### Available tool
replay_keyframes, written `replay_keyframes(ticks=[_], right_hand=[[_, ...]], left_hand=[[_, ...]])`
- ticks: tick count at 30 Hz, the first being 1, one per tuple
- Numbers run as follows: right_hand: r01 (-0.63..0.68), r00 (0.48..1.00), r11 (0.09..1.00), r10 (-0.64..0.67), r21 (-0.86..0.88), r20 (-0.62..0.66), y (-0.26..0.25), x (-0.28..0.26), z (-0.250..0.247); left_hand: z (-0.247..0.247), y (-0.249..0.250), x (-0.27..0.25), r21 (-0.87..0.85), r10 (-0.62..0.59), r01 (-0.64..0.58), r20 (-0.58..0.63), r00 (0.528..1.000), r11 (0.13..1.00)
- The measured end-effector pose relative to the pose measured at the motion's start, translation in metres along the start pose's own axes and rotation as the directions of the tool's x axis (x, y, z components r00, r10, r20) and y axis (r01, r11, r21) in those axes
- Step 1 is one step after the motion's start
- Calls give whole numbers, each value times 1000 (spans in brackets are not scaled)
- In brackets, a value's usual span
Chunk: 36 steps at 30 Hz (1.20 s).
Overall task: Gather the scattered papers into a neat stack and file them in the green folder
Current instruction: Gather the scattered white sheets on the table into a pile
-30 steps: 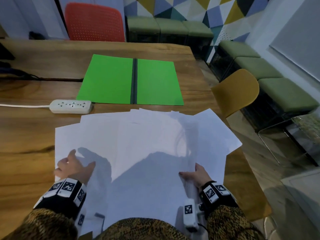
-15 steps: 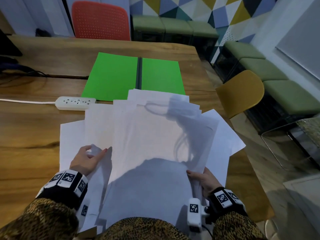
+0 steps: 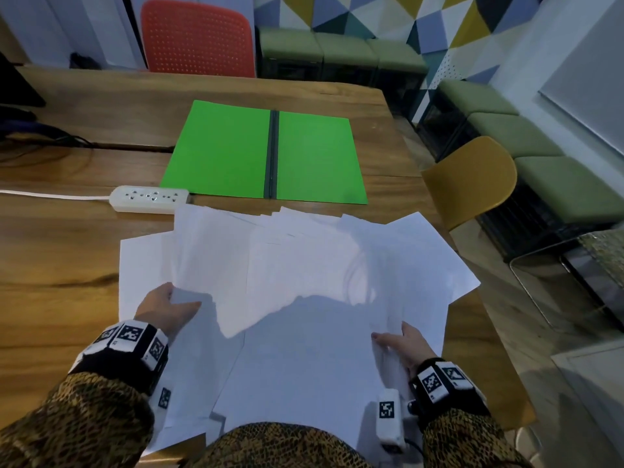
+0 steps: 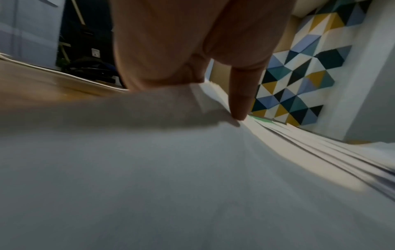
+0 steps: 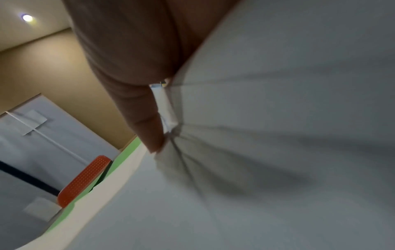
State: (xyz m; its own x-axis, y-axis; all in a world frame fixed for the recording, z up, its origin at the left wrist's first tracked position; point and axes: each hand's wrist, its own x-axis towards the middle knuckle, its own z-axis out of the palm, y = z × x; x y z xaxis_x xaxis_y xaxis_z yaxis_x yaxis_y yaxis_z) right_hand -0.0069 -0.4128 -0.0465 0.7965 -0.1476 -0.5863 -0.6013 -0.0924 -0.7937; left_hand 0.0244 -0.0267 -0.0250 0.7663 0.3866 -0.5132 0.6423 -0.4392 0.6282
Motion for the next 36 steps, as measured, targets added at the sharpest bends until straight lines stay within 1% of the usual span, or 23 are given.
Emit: replay_keyframes(ticks=[2, 5, 7, 9, 12, 13, 14, 17, 18, 20, 22, 24, 25, 27, 28, 29, 30, 31, 32, 33, 35, 36], right_hand=[[-7, 1000, 1000, 7, -24, 2, -3, 0, 0], [20, 999, 1000, -20, -5, 44, -6, -5, 2], [50, 996, 996, -55, 79, 68, -7, -9, 3], [87, 991, 974, -105, 208, 79, -6, -10, 1], [85, 988, 912, -130, 401, 88, -6, -10, -6], [75, 986, 896, -132, 438, 101, -6, -8, -7], [70, 985, 894, -132, 443, 111, -7, -8, -4], [58, 989, 950, -96, 306, 113, -5, -3, 11], [53, 991, 961, -85, 270, 106, -6, -4, 17], [45, 993, 965, -71, 258, 93, -4, -4, 24], [19, 993, 943, -56, 332, 101, -2, -6, 25], [-2, 993, 922, -44, 387, 111, -2, -9, 24], [-15, 994, 933, -24, 359, 104, -2, -8, 24], [2, 998, 985, -13, 175, 67, -2, -6, 29], [23, 998, 996, -27, 85, 49, -4, -5, 31], [35, 998, 999, -37, 34, 53, -7, -4, 34], [43, 997, 999, -45, 26, 68, -10, -5, 36], [44, 994, 998, -48, 49, 95, -13, -7, 38], [45, 991, 996, -53, 70, 120, -16, -10, 39], [40, 985, 992, -59, 119, 161, -18, -12, 40], [14, 970, 975, -67, 224, 234, -20, -15, 40], [6, 968, 969, -67, 246, 242, -23, -17, 39]], left_hand=[[2, -5, -1, -67, 37, -33, 51, 998, 997], [3, -11, -2, -244, 98, -60, 149, 984, 968], [-2, -11, -5, -350, 130, -51, 206, 970, 936], [-9, -17, -1, -427, 158, -25, 280, 947, 904], [-13, -22, 3, -473, 121, 55, 334, 935, 879], [-9, -21, 1, -480, 121, 59, 335, 934, 875], [-3, -19, -3, -467, 128, 45, 332, 935, 883], [14, -9, -13, -415, 149, 0, 326, 933, 910], [16, -11, -12, -418, 135, 19, 334, 933, 908], [17, -8, -15, -420, 91, 87, 387, 918, 903], [14, -8, -14, -451, 53, 156, 418, 907, 879], [12, -7, -13, -518, 60, 207, 452, 890, 830], [12, -3, -17, -523, 68, 215, 469, 881, 825], [18, 4, -24, -517, 105, 186, 483, 869, 836], [23, 6, -26, -532, 101, 205, 489, 866, 821], [27, 9, -28, -559, 105, 227, 500, 860, 798], [29, 12, -31, -582, 119, 246, 517, 848, 775], [30, 13, -32, -590, 132, 257, 535, 835, 765], [30, 12, -30, -581, 138, 248, 539, 831, 775], [28, 11, -30, -557, 138, 207, 514, 846, 804], [24, 8, -25, -571, 161, 195, 514, 843, 797], [22, 9, -26, -580, 162, 208, 521, 838, 788]])
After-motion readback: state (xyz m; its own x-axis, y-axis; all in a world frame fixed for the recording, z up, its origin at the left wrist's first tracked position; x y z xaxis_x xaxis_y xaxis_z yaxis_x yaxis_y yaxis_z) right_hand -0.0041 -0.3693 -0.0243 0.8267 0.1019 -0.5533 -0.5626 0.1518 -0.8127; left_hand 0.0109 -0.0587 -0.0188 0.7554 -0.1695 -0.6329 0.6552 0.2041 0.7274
